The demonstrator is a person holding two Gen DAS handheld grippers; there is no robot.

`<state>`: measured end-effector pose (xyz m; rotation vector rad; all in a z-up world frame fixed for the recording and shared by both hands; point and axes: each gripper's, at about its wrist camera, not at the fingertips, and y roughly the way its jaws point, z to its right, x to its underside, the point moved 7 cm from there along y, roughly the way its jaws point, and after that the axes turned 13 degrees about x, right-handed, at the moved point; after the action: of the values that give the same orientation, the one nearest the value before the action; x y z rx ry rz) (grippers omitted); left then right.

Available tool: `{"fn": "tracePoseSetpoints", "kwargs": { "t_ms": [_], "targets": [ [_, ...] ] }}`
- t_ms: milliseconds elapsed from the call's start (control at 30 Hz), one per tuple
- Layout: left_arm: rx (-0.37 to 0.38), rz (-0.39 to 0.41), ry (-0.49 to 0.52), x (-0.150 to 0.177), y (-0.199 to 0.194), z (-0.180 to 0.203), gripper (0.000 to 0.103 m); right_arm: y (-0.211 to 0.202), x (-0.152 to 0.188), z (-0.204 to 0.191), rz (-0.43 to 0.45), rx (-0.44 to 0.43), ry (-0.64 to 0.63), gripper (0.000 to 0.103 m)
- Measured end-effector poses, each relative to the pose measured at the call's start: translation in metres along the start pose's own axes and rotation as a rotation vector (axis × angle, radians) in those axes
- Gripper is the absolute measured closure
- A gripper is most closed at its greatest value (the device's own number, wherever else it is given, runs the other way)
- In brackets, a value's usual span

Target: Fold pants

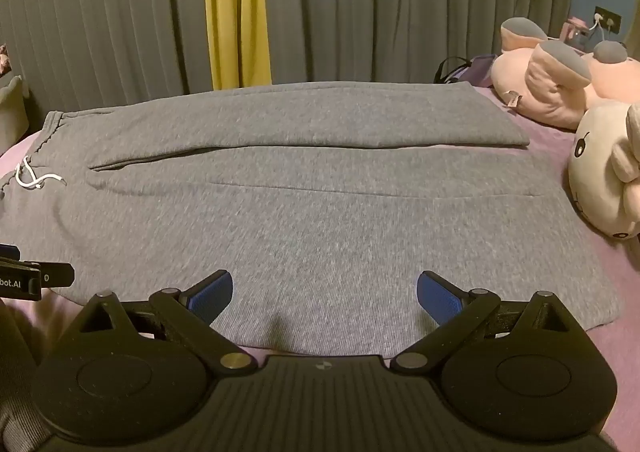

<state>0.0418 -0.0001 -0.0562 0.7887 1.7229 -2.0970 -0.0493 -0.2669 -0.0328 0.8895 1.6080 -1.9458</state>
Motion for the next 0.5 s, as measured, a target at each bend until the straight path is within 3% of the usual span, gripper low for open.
{"fn": "tracePoseSetpoints", "kwargs": {
  "t_ms": [500],
  "targets": [
    [0.003, 0.004, -0.008, 0.0000, -0.0007, -0.0022, 0.000, -0.0021, -0.0025, 0.0045, 0.003, 0.000, 0.003, 0.004]
  ]
}}
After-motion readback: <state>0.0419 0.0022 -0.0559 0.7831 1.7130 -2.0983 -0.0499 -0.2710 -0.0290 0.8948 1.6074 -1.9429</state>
